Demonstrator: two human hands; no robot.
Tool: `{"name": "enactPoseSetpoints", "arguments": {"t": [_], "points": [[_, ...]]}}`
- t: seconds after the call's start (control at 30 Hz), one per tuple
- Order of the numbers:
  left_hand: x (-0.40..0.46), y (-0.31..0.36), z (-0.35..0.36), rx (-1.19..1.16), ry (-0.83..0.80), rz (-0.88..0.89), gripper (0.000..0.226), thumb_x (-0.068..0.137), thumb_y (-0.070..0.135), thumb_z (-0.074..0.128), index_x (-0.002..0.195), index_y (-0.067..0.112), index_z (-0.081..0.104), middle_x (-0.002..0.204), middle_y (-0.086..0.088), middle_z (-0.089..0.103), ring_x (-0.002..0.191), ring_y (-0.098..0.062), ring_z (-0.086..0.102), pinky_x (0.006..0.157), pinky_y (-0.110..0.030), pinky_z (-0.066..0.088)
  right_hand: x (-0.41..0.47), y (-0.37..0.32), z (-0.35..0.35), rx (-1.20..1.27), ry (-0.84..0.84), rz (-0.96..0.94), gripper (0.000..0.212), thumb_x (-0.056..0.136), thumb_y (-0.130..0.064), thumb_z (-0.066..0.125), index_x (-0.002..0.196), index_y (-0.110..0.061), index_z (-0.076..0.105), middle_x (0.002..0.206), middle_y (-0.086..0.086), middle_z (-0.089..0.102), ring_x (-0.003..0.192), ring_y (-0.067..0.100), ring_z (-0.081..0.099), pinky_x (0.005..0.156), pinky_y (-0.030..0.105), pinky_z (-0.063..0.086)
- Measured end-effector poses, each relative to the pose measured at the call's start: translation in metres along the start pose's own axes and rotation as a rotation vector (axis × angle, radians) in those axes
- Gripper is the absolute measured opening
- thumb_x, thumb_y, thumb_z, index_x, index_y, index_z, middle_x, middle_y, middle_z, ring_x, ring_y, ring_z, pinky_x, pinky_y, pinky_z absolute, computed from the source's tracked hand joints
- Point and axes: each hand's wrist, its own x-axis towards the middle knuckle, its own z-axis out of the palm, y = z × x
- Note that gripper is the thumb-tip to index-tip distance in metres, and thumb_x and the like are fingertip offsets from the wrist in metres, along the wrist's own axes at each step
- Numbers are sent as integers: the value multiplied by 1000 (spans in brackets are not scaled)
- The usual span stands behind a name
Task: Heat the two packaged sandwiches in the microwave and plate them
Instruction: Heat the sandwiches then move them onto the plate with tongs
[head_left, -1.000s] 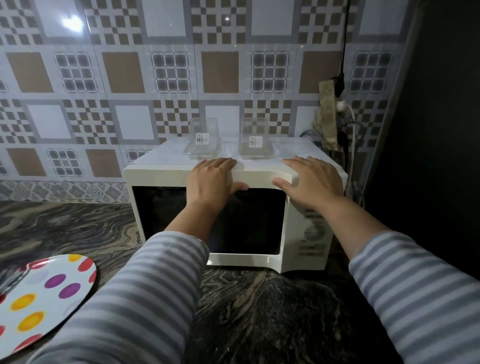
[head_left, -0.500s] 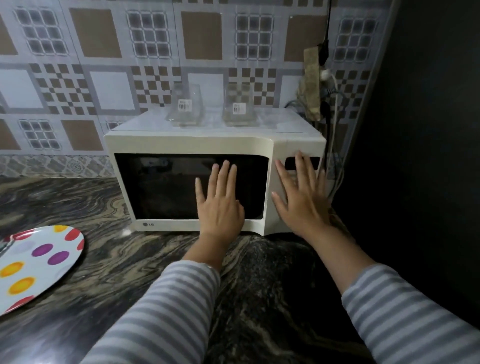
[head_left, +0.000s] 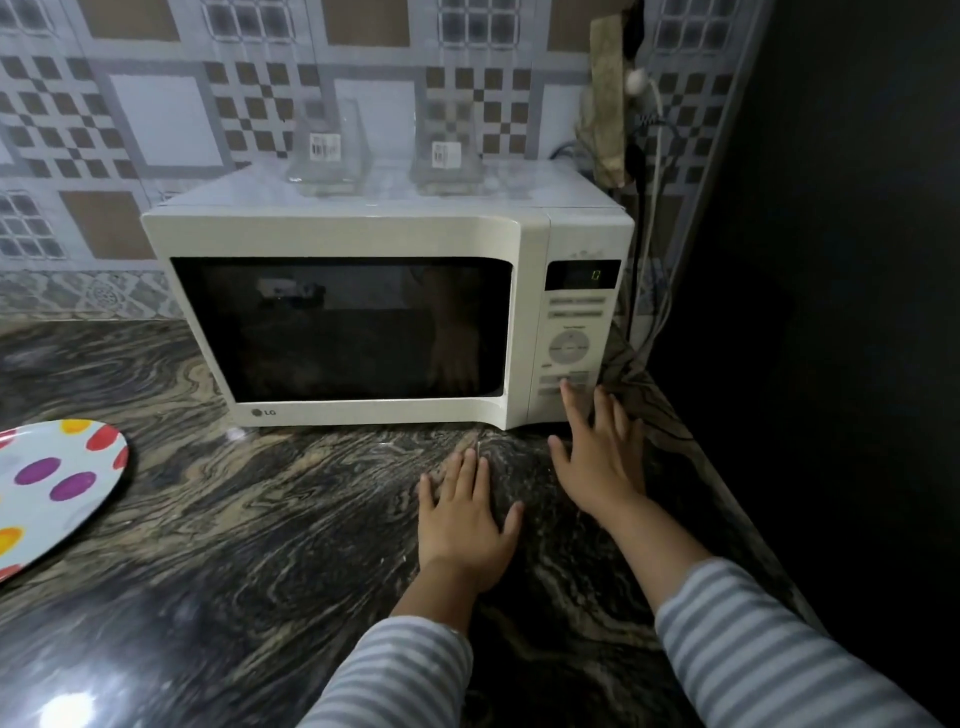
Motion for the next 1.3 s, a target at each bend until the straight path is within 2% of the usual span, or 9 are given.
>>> {"name": "enactPoseSetpoints", "arguments": {"t": [0.2, 0.33, 0.47, 0.67, 0.9, 1.13, 1.3], "points": [[1, 0, 2, -11, 46, -3, 78, 91, 64, 17, 154, 21, 2, 162, 4, -6, 147, -11, -13, 119, -47, -8, 6, 0, 4, -56, 54, 13, 63, 98, -46, 33, 151, -36, 0, 156, 14, 9, 142, 33, 10, 117, 54, 6], [3, 0, 3, -26, 62, -4, 78, 91, 64, 20, 154, 22, 4, 162, 5, -4, 148, -10, -11, 119, -47, -7, 6, 0, 5, -55, 54, 16, 65, 98, -45, 34, 151, -37, -3, 157, 13, 8, 144, 32, 7, 116, 57, 1], [3, 1, 3, -28, 71, -6, 78, 91, 64, 21, 154, 22, 5, 162, 5, -3, 148, -10, -10, 119, -47, -6, 4, 0, -2, -5, 90, 19, 65, 98, -41, 38, 150, -39, -1, 158, 10, 13, 146, 29, 8, 117, 55, 3], [2, 0, 4, -21, 73, 0, 78, 91, 64, 20, 154, 22, 4, 162, 5, -4, 148, -10, -11, 119, -47, -6, 7, -3, -12, 25, 138, 12, 80, 95, -36, 44, 146, -43, -17, 154, 9, 23, 142, 29, 21, 117, 55, 9], [2, 0, 4, -18, 77, 2, 78, 91, 64, 20, 154, 21, 2, 162, 4, -4, 148, -11, -11, 119, -48, -5, 11, -6, -19, 20, 152, 22, 80, 94, -34, 47, 148, -41, -12, 146, 10, 32, 137, 30, 30, 115, 56, 12], [3, 0, 3, -22, 73, 3, 78, 91, 64, 20, 154, 21, 2, 162, 5, -5, 147, -10, -11, 119, -48, -6, 14, -7, -23, -7, 165, 41, 77, 95, -30, 46, 149, -43, -8, 141, 9, 38, 135, 28, 31, 116, 58, 6], [3, -1, 4, -21, 72, 5, 78, 90, 64, 20, 154, 22, 2, 162, 5, -5, 147, -10, -11, 119, -48, -5, 2, -6, -17, 13, 150, 28, 69, 95, -31, 43, 150, -39, 2, 150, 6, 32, 140, 28, 26, 116, 55, 7]]}}
